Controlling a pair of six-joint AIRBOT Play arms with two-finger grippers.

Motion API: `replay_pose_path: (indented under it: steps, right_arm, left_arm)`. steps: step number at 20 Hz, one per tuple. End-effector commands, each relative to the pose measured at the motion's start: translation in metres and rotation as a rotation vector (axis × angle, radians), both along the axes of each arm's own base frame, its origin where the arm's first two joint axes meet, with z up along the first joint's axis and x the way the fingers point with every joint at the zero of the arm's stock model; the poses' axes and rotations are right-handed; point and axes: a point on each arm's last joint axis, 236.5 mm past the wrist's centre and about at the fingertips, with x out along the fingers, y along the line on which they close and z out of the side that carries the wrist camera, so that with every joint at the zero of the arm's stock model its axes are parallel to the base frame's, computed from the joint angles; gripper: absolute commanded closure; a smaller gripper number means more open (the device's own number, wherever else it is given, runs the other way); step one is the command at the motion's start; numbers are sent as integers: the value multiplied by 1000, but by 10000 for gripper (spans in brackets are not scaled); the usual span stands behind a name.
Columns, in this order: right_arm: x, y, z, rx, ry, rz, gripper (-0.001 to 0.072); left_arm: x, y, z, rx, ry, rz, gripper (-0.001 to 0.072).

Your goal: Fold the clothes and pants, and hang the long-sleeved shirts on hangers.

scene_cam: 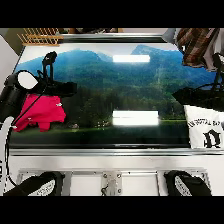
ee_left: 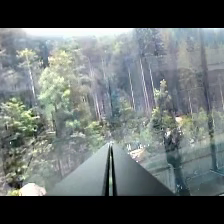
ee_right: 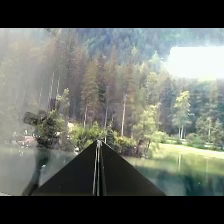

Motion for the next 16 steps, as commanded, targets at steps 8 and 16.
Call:
replay_pose_path:
  steps: [8, 16]
  right_arm:
    - [0, 1, -3, 1, 10, 2, 693]
    - [1, 0, -5, 2, 15, 2, 693]
  left_arm:
    - [14, 17, 2, 78, -66, -15, 513]
    - [-2, 225, -41, 609, 37, 198, 5]
